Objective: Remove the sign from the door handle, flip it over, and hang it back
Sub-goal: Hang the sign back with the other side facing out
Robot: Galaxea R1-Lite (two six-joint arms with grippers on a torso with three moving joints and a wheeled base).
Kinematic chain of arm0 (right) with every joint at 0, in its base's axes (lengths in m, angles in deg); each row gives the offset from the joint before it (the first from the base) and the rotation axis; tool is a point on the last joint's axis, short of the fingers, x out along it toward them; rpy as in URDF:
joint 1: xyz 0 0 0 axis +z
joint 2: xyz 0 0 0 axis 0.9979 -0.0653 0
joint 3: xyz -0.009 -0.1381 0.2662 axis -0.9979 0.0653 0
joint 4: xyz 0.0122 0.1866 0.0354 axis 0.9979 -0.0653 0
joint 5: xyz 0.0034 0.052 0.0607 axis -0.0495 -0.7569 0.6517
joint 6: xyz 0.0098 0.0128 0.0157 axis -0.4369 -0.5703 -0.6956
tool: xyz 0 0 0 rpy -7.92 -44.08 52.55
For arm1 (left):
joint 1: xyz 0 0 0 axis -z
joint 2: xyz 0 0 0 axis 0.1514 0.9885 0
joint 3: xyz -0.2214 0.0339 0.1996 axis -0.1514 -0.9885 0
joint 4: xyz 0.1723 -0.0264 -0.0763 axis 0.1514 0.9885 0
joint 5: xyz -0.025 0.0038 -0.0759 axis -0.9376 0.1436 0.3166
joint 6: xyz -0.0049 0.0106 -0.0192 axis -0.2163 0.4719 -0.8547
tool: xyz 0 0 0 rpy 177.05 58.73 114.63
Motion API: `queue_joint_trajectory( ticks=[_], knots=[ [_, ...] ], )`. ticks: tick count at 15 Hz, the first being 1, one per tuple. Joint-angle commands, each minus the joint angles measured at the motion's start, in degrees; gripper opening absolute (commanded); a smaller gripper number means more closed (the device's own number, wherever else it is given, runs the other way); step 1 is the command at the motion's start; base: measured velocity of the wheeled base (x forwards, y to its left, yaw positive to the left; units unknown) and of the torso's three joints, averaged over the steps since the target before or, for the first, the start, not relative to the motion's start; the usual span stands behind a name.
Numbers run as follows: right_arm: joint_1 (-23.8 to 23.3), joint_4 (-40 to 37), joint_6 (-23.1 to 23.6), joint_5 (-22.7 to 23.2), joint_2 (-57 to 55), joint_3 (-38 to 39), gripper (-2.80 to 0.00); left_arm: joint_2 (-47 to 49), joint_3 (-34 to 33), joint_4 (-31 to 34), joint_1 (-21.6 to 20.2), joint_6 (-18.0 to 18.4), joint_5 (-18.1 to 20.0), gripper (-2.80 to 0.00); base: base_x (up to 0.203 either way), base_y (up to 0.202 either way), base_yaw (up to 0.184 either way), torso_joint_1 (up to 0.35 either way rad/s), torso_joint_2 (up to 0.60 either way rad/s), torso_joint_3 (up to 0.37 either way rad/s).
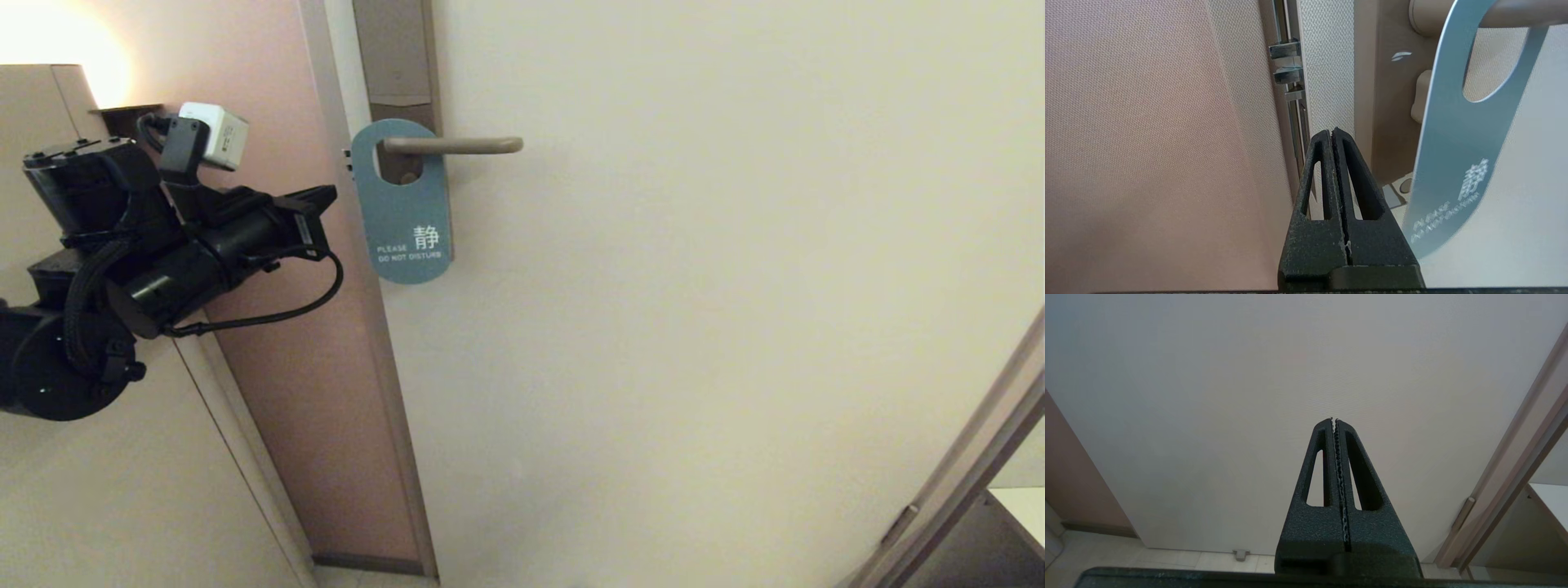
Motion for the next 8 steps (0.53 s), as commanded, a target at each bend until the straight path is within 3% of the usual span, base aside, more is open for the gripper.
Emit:
queue_joint_trajectory(
  ticks=[1, 8],
  knots=[
    [0.0, 0.0, 0.0, 0.0, 0.0, 0.0, -2.8, -0.8, -0.2, -0.2, 0.0, 0.0, 0.1, -2.8, 0.0, 0.0, 0.0, 0.0, 0.0, 0.0],
    [0.0, 0.0, 0.0, 0.0, 0.0, 0.0, -2.8, -16.5, -8.4, 6.9, 0.6, 0.3, 0.6, -2.8, 0.0, 0.0, 0.0, 0.0, 0.0, 0.0]
  ],
)
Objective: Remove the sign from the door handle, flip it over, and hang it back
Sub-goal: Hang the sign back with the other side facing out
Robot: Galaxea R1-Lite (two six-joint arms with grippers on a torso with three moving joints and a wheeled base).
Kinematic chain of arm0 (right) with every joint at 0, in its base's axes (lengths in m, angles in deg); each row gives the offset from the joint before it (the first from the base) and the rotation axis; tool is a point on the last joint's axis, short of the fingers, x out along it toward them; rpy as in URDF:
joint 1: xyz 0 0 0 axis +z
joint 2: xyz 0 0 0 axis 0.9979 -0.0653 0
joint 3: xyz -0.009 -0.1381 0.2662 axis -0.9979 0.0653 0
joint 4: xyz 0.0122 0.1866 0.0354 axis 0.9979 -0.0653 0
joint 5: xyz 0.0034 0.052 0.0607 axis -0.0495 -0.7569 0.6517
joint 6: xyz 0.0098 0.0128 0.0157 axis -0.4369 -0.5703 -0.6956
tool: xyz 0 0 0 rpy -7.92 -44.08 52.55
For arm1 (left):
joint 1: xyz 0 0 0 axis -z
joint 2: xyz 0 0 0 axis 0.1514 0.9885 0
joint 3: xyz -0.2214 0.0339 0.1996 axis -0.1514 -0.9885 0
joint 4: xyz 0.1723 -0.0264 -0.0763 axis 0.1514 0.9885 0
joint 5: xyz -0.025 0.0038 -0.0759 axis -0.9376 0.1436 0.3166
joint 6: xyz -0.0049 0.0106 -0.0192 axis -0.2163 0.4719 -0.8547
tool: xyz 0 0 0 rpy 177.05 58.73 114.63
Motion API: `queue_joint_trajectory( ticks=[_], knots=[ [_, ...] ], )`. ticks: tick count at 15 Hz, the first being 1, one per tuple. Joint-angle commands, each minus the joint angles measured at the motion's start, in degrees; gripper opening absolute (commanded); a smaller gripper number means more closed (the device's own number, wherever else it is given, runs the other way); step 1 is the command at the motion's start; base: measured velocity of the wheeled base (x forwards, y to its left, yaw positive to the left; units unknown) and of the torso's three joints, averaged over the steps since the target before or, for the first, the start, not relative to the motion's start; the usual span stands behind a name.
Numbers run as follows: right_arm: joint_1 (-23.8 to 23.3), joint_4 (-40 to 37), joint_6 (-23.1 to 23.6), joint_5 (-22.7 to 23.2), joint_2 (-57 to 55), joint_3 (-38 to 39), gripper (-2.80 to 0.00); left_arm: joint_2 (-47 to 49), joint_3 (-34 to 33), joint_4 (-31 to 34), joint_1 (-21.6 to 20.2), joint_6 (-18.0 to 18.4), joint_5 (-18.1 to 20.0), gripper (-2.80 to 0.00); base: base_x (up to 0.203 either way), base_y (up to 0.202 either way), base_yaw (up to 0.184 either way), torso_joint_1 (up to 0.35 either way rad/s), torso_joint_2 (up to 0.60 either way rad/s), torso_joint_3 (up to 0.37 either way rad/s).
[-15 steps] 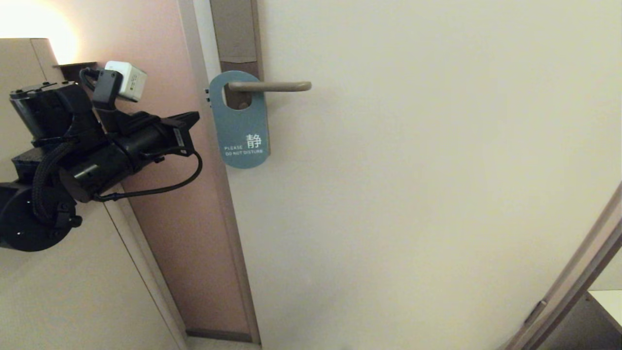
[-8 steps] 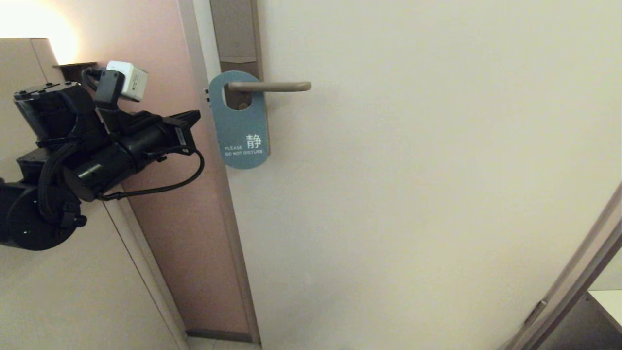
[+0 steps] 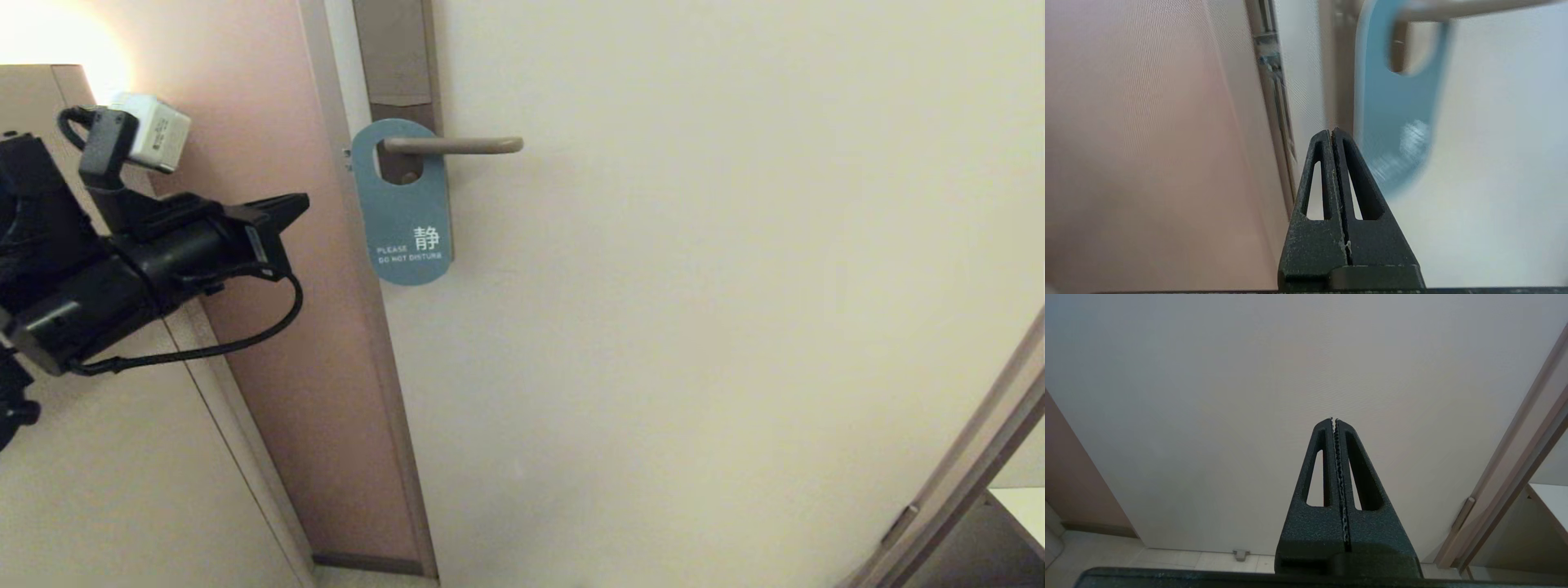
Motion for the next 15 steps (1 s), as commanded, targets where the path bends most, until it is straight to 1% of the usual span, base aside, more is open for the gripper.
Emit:
queue_joint_trajectory(
  ticks=[1, 3, 4, 6, 8, 10, 14, 15],
  knots=[
    [-0.1, 0.0, 0.0, 0.0, 0.0, 0.0, -2.8, -7.0, -2.3, 1.8, 0.3, 0.0, 0.3, -2.8, 0.0, 0.0, 0.0, 0.0, 0.0, 0.0],
    [0.0, 0.0, 0.0, 0.0, 0.0, 0.0, -2.8, -11.5, -3.8, 7.0, 1.8, -0.3, 2.7, -2.8, 0.0, 0.0, 0.0, 0.0, 0.0, 0.0],
    [0.0, 0.0, 0.0, 0.0, 0.0, 0.0, -2.8, -12.1, -3.9, 8.2, 2.9, -0.5, 4.3, -2.8, 0.0, 0.0, 0.0, 0.0, 0.0, 0.0],
    [0.0, 0.0, 0.0, 0.0, 0.0, 0.0, -2.8, -11.4, -3.6, 8.3, 4.2, -0.6, 5.0, -2.8, 0.0, 0.0, 0.0, 0.0, 0.0, 0.0],
    [0.0, 0.0, 0.0, 0.0, 0.0, 0.0, -2.8, -9.4, -3.1, 8.2, 4.7, -0.8, 4.9, -2.8, 0.0, 0.0, 0.0, 0.0, 0.0, 0.0],
    [0.0, 0.0, 0.0, 0.0, 0.0, 0.0, -2.8, -6.0, -0.6, 7.9, 4.6, -0.9, 4.7, -2.8, 0.0, 0.0, 0.0, 0.0, 0.0, 0.0],
    [0.0, 0.0, 0.0, 0.0, 0.0, 0.0, -2.8, 1.7, 7.3, 7.9, 2.9, -1.0, 4.5, -2.8, 0.0, 0.0, 0.0, 0.0, 0.0, 0.0],
    [0.0, 0.0, 0.0, 0.0, 0.0, 0.0, -2.8, 2.8, 8.1, 7.9, 2.6, -1.0, 4.5, -2.8, 0.0, 0.0, 0.0, 0.0, 0.0, 0.0]
  ],
)
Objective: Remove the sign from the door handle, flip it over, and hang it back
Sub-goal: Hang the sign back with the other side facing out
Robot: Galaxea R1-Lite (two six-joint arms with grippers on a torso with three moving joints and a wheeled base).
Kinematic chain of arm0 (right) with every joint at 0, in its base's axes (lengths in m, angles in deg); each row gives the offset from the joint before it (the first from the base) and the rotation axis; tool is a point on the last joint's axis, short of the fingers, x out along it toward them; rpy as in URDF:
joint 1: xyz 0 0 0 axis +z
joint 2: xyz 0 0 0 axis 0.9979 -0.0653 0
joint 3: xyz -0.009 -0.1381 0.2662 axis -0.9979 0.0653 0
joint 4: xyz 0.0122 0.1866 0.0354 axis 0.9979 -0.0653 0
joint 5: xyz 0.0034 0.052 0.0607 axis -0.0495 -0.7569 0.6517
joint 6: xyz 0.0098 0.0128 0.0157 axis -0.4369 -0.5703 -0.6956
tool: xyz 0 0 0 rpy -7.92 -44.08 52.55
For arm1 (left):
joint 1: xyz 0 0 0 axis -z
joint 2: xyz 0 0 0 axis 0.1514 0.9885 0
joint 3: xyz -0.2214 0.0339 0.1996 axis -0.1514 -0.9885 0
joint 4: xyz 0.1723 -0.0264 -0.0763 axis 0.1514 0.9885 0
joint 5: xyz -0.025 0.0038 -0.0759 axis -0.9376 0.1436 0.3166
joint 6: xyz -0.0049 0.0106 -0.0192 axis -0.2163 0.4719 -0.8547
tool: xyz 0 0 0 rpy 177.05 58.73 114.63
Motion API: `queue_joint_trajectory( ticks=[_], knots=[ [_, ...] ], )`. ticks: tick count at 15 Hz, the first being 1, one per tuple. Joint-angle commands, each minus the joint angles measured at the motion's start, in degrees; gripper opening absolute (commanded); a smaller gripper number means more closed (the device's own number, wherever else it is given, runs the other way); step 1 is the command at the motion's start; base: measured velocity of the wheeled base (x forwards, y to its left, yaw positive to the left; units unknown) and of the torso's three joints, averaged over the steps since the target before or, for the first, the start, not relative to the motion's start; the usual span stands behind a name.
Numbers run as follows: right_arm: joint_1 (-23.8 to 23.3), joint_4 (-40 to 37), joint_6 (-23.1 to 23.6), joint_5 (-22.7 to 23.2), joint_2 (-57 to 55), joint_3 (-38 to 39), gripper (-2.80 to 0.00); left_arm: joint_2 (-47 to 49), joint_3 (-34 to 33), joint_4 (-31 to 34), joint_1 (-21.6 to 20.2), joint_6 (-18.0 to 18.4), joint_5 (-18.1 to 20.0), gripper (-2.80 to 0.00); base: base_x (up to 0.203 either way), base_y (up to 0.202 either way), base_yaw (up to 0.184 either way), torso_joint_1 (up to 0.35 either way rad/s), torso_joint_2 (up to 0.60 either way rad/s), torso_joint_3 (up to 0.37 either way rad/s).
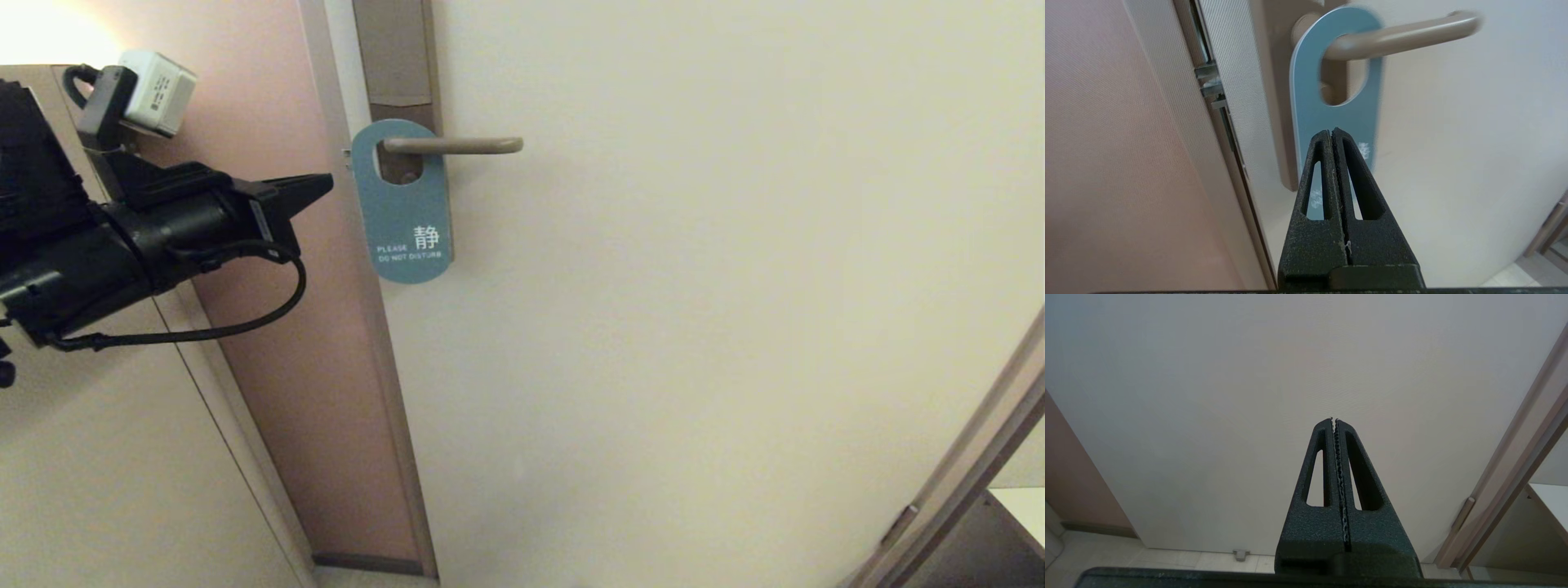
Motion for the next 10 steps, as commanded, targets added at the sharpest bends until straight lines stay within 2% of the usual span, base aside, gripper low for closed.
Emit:
queue_joint_trajectory(
  ticks=[1, 3, 8, 10],
  knots=[
    [0.0, 0.0, 0.0, 0.0, 0.0, 0.0, -2.8, 3.3, 1.1, -0.2, -0.3, 0.0, 0.1, -2.8, 0.0, 0.0, 0.0, 0.0, 0.0, 0.0],
    [0.0, 0.0, 0.0, 0.0, 0.0, 0.0, -2.8, 5.0, 1.1, -1.4, -0.4, -0.1, 0.0, -2.8, 0.0, 0.0, 0.0, 0.0, 0.0, 0.0],
    [0.0, 0.0, 0.0, 0.0, 0.0, 0.0, -2.8, 11.2, 1.1, -11.3, -1.4, 0.2, -0.4, -2.8, 0.0, 0.0, 0.0, 0.0, 0.0, 0.0],
    [0.0, 0.0, 0.0, 0.0, 0.0, 0.0, -2.8, 11.9, 1.3, -11.6, -1.3, 0.2, -0.5, -2.8, 0.0, 0.0, 0.0, 0.0, 0.0, 0.0]
  ],
)
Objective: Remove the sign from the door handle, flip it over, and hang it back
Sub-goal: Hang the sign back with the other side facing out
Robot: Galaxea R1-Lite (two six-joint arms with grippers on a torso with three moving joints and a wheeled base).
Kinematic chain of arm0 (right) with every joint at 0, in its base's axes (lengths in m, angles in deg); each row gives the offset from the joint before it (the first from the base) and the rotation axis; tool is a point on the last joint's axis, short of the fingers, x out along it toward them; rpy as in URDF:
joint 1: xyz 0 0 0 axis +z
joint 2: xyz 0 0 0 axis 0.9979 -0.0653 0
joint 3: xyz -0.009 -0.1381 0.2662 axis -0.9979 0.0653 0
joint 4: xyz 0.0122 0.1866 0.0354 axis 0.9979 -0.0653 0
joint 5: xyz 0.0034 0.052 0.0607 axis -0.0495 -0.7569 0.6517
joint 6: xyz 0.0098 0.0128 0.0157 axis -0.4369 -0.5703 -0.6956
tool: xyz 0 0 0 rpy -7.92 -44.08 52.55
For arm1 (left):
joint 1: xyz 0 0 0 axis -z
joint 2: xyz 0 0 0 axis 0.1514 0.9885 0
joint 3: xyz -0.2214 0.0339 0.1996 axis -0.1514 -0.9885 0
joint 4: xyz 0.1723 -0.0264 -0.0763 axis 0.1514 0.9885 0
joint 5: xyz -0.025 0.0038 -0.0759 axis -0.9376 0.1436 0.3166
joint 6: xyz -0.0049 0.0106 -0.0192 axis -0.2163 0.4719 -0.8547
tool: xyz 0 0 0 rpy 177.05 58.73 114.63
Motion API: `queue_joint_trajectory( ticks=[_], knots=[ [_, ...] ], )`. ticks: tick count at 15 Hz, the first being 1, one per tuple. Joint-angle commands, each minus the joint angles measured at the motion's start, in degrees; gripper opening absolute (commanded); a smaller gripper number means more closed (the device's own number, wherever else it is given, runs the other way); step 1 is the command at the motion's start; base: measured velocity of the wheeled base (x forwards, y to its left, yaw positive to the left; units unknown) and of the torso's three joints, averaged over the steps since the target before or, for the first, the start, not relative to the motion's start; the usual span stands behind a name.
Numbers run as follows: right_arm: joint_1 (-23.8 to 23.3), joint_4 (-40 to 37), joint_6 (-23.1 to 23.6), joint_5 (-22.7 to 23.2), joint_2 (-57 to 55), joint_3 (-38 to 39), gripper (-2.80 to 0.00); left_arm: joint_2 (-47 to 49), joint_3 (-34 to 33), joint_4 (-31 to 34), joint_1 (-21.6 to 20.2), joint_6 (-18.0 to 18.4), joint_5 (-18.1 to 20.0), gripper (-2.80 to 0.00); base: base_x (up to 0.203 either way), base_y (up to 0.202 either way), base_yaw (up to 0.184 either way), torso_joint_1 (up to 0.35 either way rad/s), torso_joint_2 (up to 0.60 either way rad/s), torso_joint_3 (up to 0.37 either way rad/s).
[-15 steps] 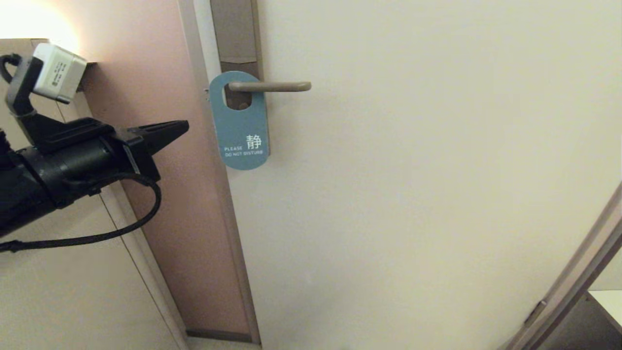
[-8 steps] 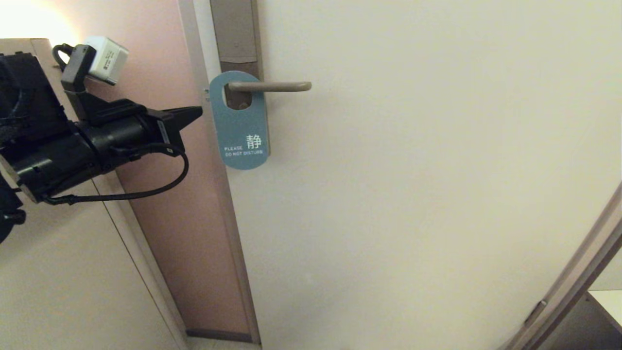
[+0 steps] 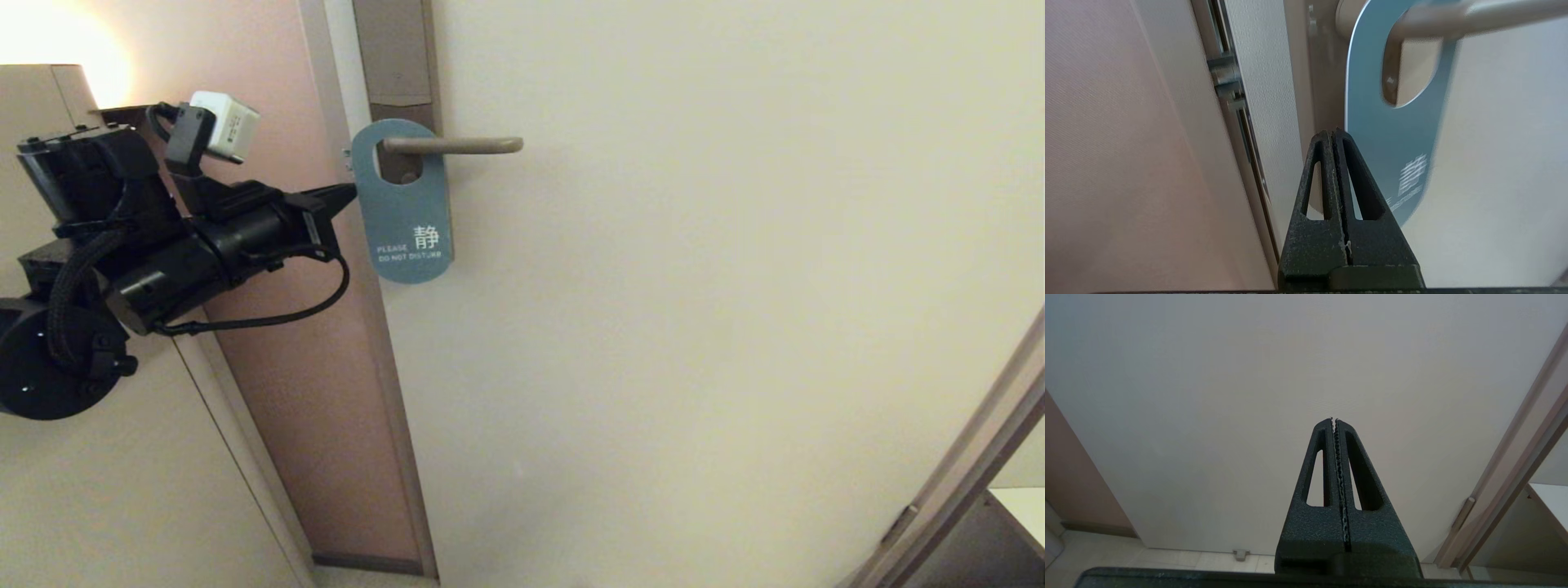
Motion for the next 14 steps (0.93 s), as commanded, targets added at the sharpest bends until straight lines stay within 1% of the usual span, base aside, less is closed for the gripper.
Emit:
queue_joint_trajectory(
  ticks=[1, 4, 7, 10, 14],
  knots=[
    [0.0, 0.0, 0.0, 0.0, 0.0, 0.0, -2.8, 1.7, 0.1, -0.3, 0.0, 0.0, 0.0, -2.8, 0.0, 0.0, 0.0, 0.0, 0.0, 0.0],
    [0.0, 0.0, 0.0, 0.0, 0.0, 0.0, -2.8, 3.4, 1.5, -0.4, -0.1, 0.0, -0.1, -2.8, 0.0, 0.0, 0.0, 0.0, 0.0, 0.0],
    [-0.1, 0.0, 0.0, 0.0, 0.0, 0.0, -2.8, 5.4, 4.3, -0.4, -0.1, 0.0, -2.3, -2.8, 0.0, 0.0, 0.0, 0.0, 0.0, 0.0],
    [0.0, 0.0, 0.0, 0.0, 0.0, 0.0, -2.8, 6.2, 6.1, -0.4, -0.2, 0.0, -2.5, -2.8, 0.0, 0.0, 0.0, 0.0, 0.0, 0.0],
    [0.0, 0.0, 0.0, 0.0, 0.0, 0.0, -2.8, 7.1, 6.5, -0.4, -0.3, 0.0, -2.5, -2.8, 0.0, 0.0, 0.0, 0.0, 0.0, 0.0]
  ],
)
